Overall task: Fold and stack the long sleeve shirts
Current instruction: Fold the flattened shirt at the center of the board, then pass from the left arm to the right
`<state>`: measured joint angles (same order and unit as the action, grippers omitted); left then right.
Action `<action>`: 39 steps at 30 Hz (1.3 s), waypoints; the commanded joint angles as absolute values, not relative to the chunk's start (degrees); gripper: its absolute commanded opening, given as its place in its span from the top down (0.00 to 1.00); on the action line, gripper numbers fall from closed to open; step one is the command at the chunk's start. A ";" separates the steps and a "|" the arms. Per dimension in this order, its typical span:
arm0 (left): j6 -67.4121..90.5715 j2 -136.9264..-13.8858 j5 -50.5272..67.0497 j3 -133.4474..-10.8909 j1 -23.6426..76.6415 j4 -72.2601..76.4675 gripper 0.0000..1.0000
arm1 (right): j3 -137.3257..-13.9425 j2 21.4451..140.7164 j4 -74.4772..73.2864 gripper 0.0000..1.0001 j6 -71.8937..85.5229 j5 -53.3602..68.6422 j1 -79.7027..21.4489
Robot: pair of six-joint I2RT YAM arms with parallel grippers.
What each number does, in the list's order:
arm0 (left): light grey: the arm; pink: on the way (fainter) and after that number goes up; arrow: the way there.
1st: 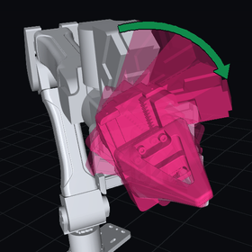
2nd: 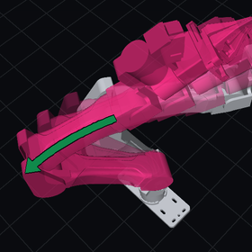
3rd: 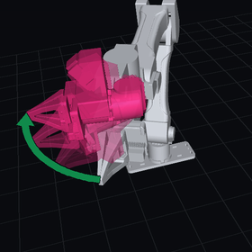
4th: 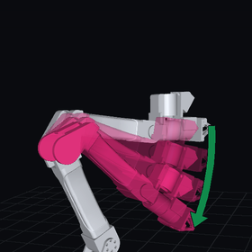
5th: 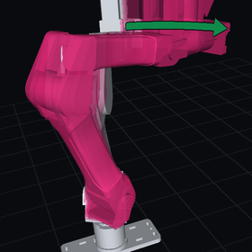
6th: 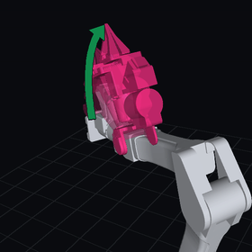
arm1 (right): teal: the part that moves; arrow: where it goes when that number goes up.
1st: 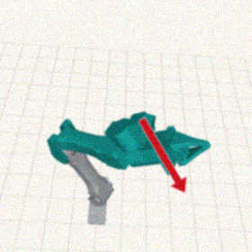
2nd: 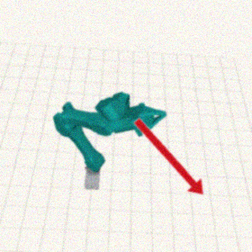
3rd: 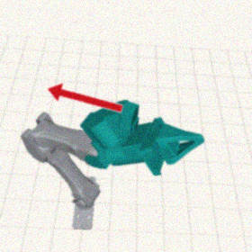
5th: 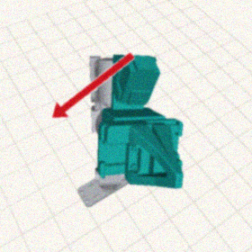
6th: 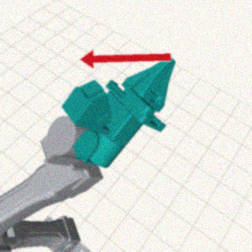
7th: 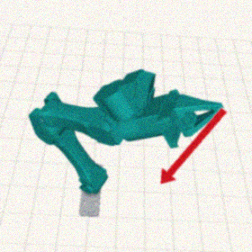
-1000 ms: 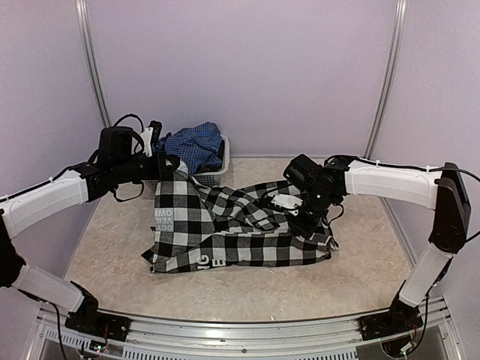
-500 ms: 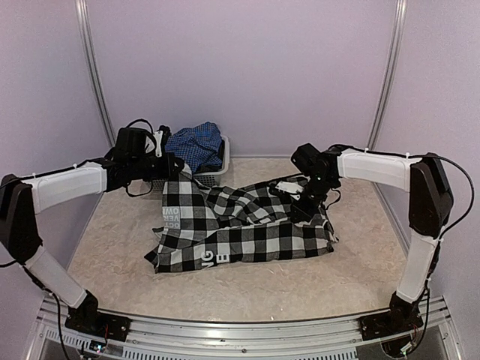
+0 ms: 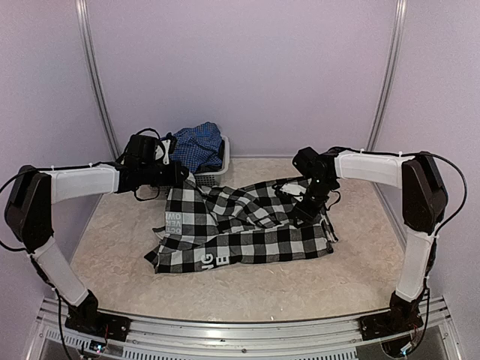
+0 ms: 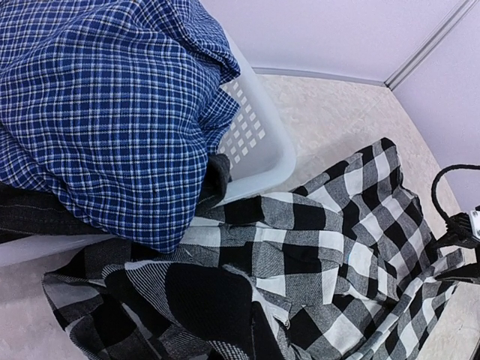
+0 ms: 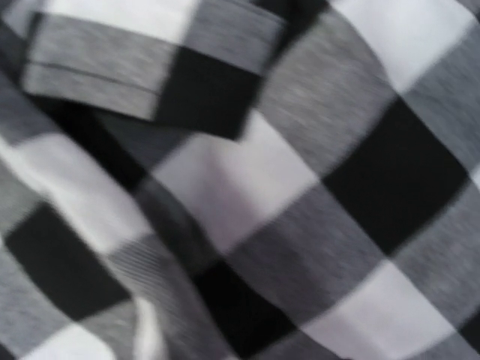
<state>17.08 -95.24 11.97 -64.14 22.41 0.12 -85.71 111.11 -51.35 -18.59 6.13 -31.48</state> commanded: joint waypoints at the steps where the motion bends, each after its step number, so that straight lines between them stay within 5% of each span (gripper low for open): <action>1: 16.24 -95.88 11.46 -64.71 22.02 2.48 0.99 | -83.70 108.54 -51.77 0.46 -15.30 1.29 -30.47; 13: 15.29 -95.04 11.36 -60.43 21.97 4.91 0.94 | -79.80 109.13 -46.87 0.44 -9.96 -5.85 -25.66; 19: 15.28 -93.92 16.41 -58.25 22.73 11.27 0.96 | -79.53 103.10 -41.68 0.20 -9.26 1.51 -26.10; 27: 11.77 -88.46 15.59 -58.10 25.24 18.37 0.98 | -75.56 97.42 -34.17 0.18 -5.32 7.76 -26.53; 39: 9.58 -95.73 16.46 -64.40 26.27 14.12 0.96 | -71.44 97.73 -31.42 0.18 -3.96 10.07 -27.07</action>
